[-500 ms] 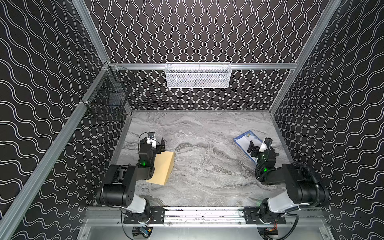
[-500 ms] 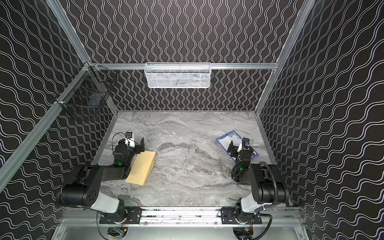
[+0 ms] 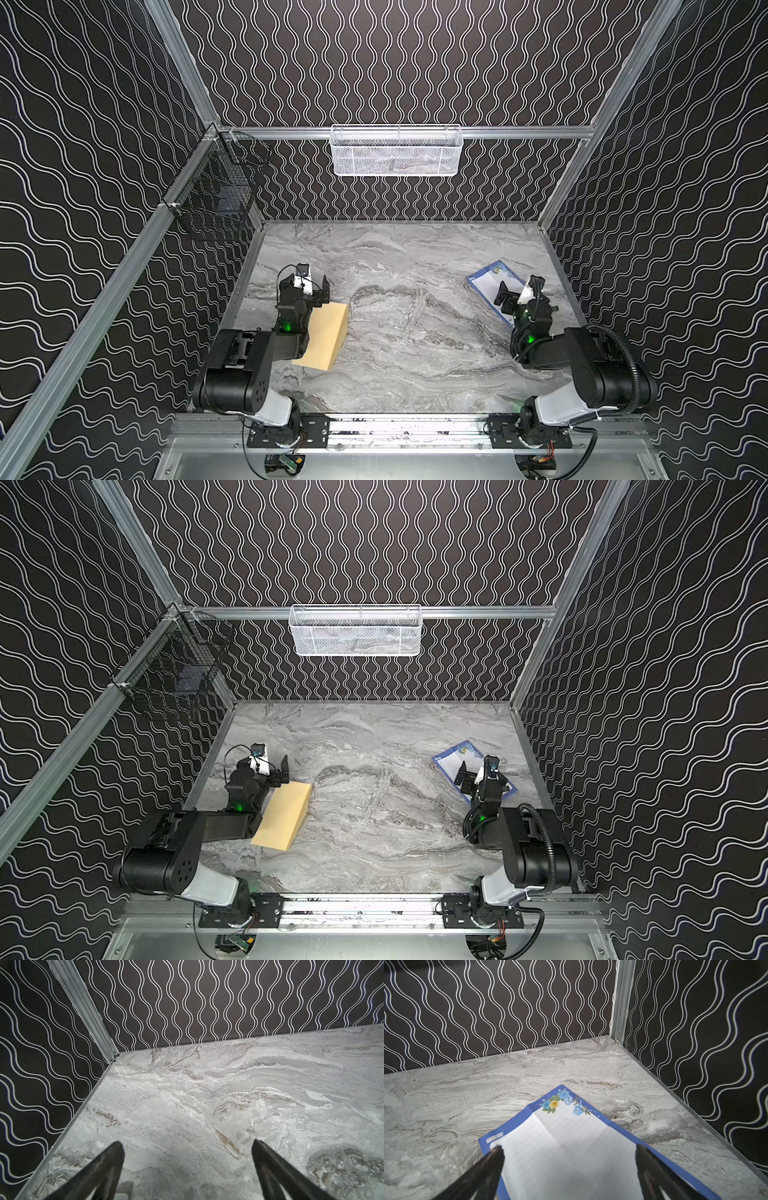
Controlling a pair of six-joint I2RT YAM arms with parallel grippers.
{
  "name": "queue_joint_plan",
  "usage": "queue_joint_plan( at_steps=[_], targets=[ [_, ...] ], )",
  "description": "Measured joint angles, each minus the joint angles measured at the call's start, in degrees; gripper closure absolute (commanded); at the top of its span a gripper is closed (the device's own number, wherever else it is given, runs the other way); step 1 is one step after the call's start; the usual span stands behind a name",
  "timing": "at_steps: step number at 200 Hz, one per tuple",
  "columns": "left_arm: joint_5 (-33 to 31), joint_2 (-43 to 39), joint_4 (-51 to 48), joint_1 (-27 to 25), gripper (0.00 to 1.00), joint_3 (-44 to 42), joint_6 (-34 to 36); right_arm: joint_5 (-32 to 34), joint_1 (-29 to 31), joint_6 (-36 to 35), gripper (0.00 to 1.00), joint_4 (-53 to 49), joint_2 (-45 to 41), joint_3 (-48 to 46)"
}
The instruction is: Place the letter into the envelope and seal it
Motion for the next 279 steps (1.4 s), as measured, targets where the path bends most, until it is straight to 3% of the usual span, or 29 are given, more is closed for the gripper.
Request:
queue_joint_plan(
  at_steps=[111,134,167,187,210,245,279],
  targets=[
    [0.9,-1.0,-1.3,0.3,0.01,0.2,0.1,1.4,0.3,0.0,0.01,-1.7,-2.3,0.1],
    [0.2,-8.2,-10.3,-1.0,0.01,3.5,0.3,5.7,0.9,1.2,0.01,-14.8,-12.7,6.3],
    [-2.8,-18.8,-28.9,-2.5,0.01,16.2,-6.0,9.6,0.7,10.5,0.01,-46.1,-21.1,28.6],
    [2.1,-22.5,-41.6,-2.7,0.01,25.7,-14.4,3.8,0.6,15.6,0.01,-64.0,-21.7,39.3],
    [11.2,-23.5,-55.0,-3.2,0.01,35.2,-23.2,-7.5,0.7,20.3,0.01,-81.1,-21.8,48.3],
    [20.8,-23.2,-77.0,-8.1,0.01,46.1,-27.3,-22.3,0.9,24.1,0.01,-97.7,-27.4,46.9],
    [23.4,-28.7,-90.5,-10.3,0.01,49.7,-25.4,-25.1,0.9,27.6,0.01,-104.7,-38.7,37.9]
  ],
)
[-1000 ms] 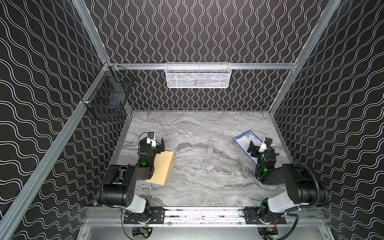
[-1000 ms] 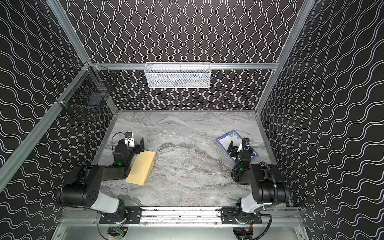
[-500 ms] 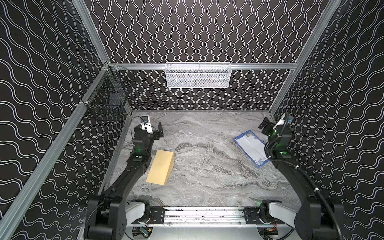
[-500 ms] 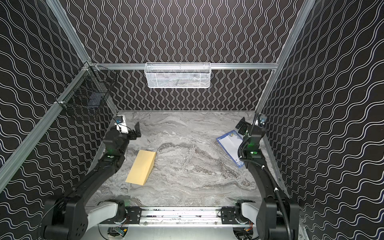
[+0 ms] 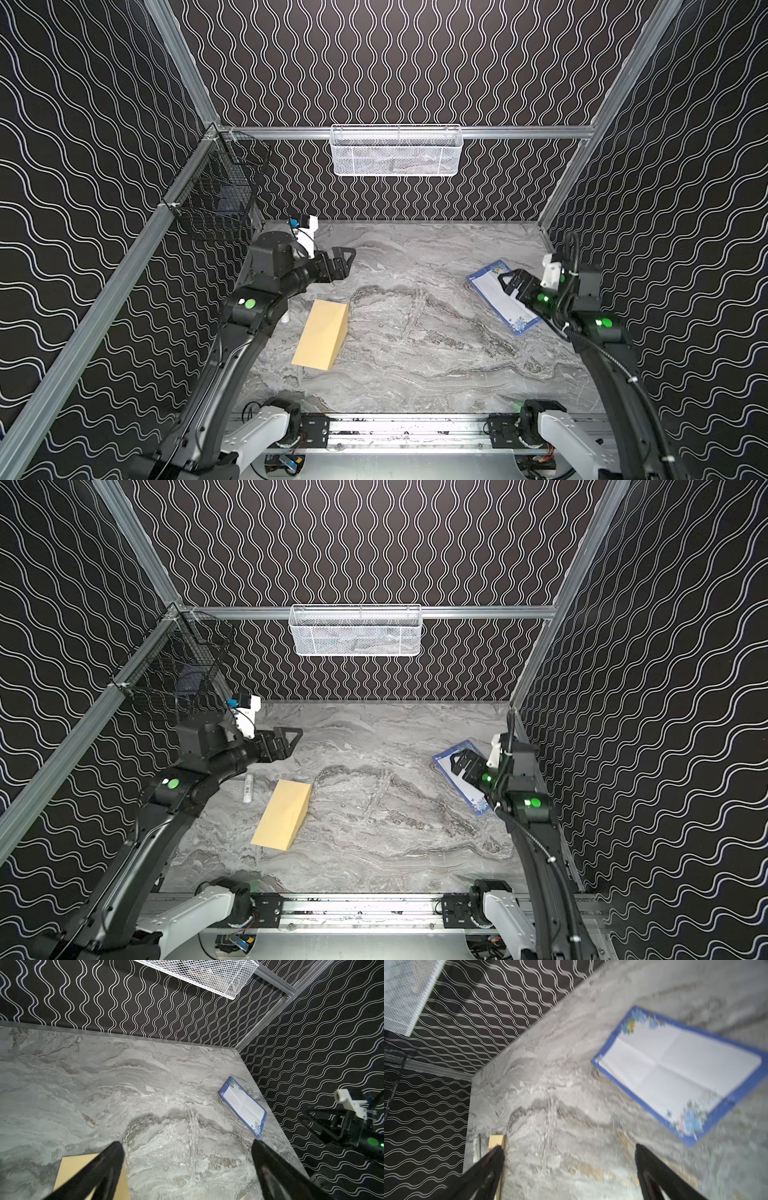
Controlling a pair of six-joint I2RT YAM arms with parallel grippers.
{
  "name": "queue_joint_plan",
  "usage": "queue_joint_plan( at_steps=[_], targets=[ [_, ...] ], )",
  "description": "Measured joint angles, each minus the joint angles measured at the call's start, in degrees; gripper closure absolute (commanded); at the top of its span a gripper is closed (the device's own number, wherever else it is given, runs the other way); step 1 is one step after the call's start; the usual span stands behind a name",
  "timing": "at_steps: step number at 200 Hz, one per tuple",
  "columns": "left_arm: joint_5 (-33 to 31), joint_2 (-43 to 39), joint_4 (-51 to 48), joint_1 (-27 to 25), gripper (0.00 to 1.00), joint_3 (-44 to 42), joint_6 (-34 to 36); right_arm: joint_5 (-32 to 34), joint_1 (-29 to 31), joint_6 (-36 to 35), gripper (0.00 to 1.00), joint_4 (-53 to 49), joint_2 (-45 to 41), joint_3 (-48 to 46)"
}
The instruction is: Place the letter into the envelope and seal it
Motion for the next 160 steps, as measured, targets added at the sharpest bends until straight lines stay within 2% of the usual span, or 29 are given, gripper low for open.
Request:
queue_joint_plan(
  at_steps=[34,78,129,160],
  targets=[
    [4.1,-2.8,-7.8,-0.6,0.01,-0.4,3.3,1.6,-0.3,3.5,0.01,-4.1,-4.9,-7.7],
    [7.8,-7.7,-9.3,-5.3,0.01,-9.6,3.6,1.2,-2.7,5.6,0.01,-4.0,-3.6,-14.5],
    [7.6,-8.4,-6.0,-13.0,0.01,-14.5,-0.4,-4.0,-14.6,4.9,0.01,0.1,-0.1,-18.9],
    [6.2,-7.0,-3.1,-17.9,0.01,-14.6,-1.8,-7.6,-25.3,3.3,0.02,5.3,4.5,-21.7]
  ],
)
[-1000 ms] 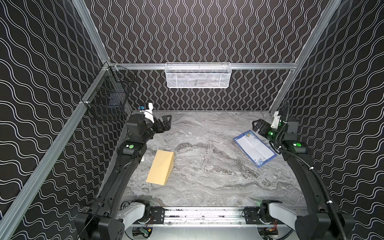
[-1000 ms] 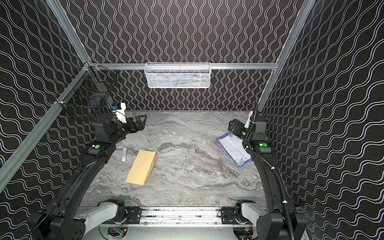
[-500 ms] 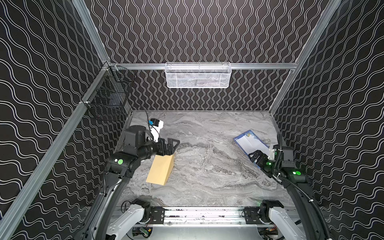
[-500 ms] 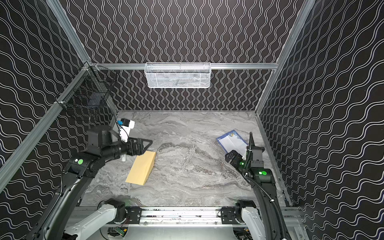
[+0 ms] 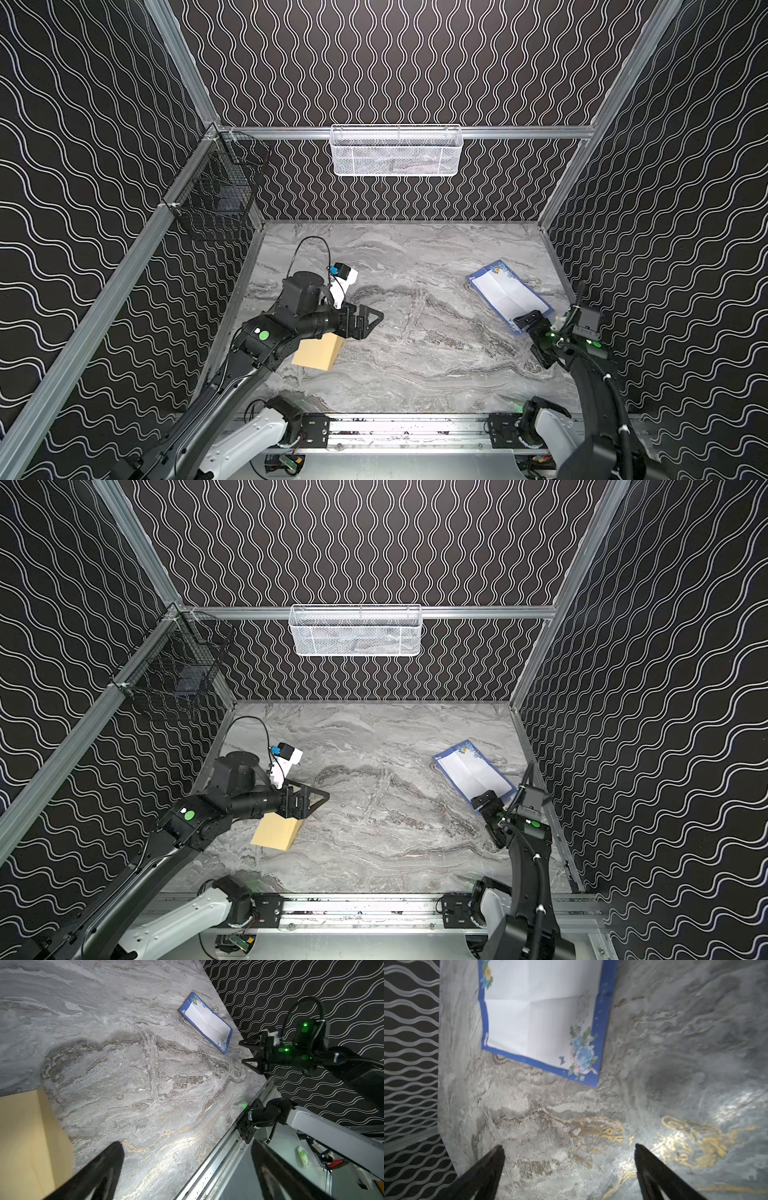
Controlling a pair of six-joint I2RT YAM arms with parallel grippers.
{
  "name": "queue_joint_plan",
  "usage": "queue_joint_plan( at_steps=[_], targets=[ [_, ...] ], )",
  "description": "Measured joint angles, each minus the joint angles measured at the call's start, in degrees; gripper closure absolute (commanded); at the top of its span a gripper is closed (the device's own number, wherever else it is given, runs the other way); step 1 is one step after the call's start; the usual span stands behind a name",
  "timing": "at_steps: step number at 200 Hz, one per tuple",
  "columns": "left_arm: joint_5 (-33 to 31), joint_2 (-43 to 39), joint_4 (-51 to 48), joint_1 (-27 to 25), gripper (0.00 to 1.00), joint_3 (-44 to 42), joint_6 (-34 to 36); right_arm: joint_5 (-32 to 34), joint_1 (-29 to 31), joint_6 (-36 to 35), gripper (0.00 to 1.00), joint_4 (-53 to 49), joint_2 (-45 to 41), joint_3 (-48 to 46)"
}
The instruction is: Place the letter into the envelope and seal it
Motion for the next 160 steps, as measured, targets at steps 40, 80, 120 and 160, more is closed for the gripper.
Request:
queue_joint_plan(
  at_steps=[40,80,120,160],
  targets=[
    [-1.5,0.1,3.8,-3.8,0.01,-2.5,-1.8,-3.9,-7.6,-2.3,0.01,8.3,7.8,-1.6],
    [-2.8,0.5,5.3,-4.4,0.01,-3.3,-3.0,-6.4,-10.4,-3.0,0.03,16.7,12.4,-1.5],
    [-5.2,1.5,5.6,-4.5,0.01,-3.0,-2.8,-7.4,-11.9,-3.8,0.09,22.2,19.1,-1.2],
    [-5.2,4.5,7.0,-4.5,0.01,-2.6,-2.8,-10.9,-12.2,-3.8,0.13,28.5,22.2,-2.9]
  ],
)
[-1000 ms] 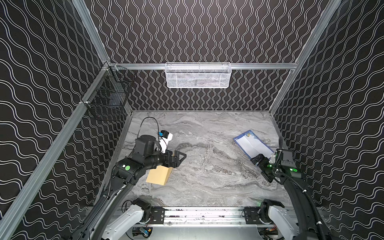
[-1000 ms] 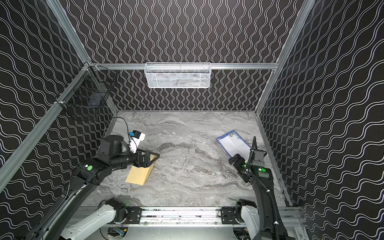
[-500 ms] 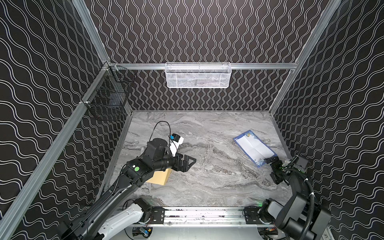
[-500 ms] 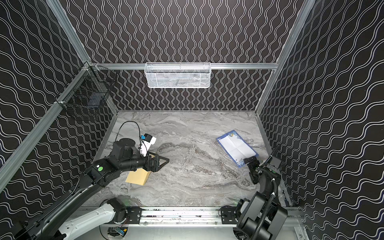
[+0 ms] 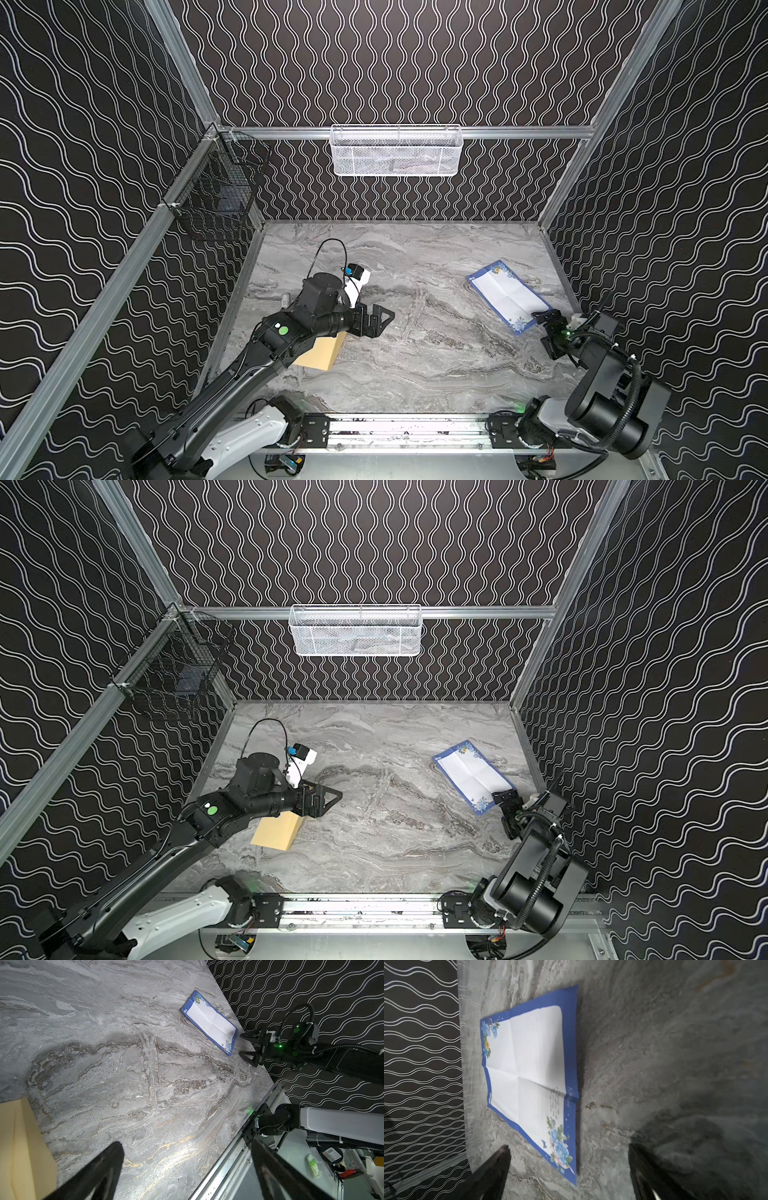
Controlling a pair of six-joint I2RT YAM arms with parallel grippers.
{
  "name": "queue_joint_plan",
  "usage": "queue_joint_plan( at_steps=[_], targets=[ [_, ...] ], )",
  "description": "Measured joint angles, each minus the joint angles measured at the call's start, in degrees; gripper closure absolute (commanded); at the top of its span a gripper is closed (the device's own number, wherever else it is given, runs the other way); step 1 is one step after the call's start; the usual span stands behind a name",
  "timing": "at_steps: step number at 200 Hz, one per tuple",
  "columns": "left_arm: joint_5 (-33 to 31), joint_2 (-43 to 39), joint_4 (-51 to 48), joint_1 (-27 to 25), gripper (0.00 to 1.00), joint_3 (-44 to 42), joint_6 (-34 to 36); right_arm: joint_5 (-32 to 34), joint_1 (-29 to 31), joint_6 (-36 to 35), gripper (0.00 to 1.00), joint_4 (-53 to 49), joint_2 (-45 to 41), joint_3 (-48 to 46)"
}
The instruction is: Place the letter into the envelope and seal it
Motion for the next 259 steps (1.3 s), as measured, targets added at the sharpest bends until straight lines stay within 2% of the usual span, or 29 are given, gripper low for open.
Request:
queue_joint_plan(
  at_steps=[20,84,163,259],
  targets=[
    [0.1,0.9,0.7,0.0,0.01,0.0,0.0,-2.4,0.0,0.2,0.15,3.5,1.2,-0.9],
    [0.2,3.9,3.6,0.0,0.01,0.0,0.0,-7.5,0.0,1.9,0.30,11.3,6.1,-1.8],
    [0.7,4.9,5.6,0.0,0.01,-0.1,-0.4,-8.9,0.6,3.1,0.33,13.8,7.7,-1.9],
    [0.7,4.5,6.8,0.0,0.01,-1.2,-1.5,-10.5,0.9,4.5,0.58,16.3,10.0,-2.9]
  ],
)
